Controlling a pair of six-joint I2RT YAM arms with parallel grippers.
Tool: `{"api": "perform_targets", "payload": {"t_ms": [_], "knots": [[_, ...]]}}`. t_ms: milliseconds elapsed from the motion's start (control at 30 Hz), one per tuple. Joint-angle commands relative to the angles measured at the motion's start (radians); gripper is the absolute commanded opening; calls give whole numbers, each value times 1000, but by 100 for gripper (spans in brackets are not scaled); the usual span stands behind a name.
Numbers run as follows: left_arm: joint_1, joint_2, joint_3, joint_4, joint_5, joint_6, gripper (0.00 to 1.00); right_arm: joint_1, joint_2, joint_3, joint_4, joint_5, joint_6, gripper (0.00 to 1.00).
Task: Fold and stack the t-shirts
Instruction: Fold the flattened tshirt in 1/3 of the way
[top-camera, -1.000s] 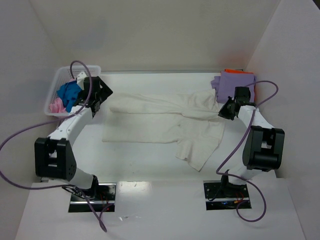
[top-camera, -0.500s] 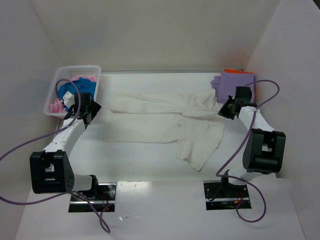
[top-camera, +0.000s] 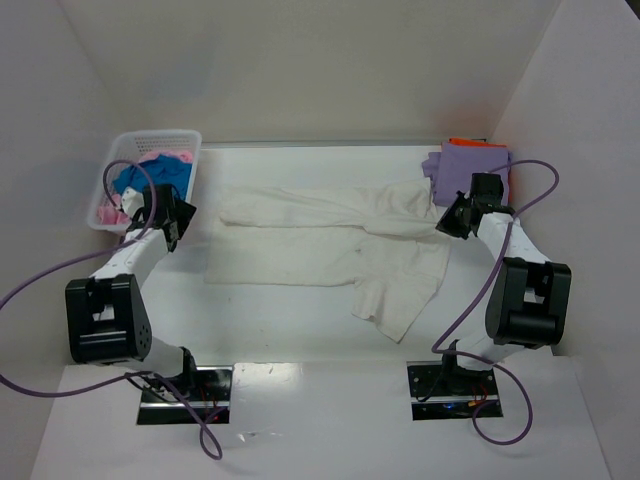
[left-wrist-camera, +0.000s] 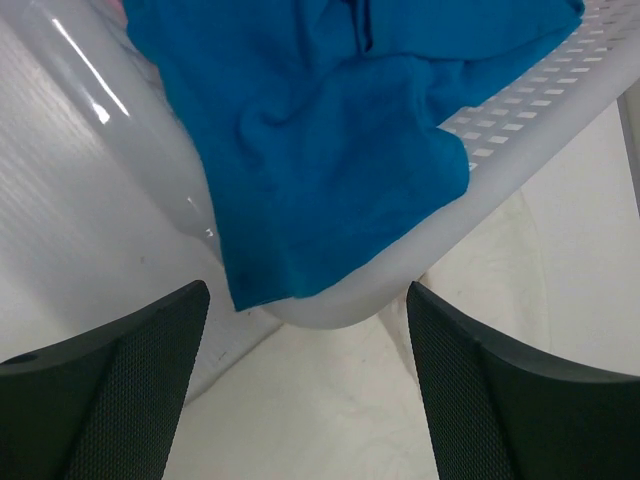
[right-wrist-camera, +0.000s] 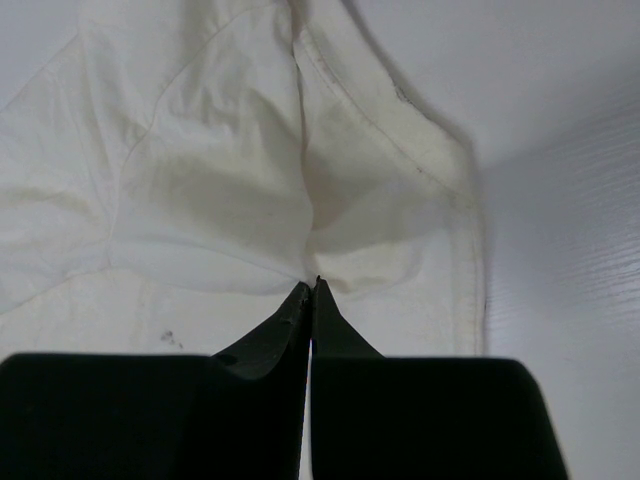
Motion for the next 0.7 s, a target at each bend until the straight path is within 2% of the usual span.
{"api": "perform_targets", "payload": {"t_ms": [0, 667], "knots": [[55, 62, 39, 30, -19, 20, 87, -1, -28, -11, 32, 4, -11, 0], [97, 371, 282, 160, 139, 196, 86, 8, -10, -11, 32, 13, -11, 0]]}}
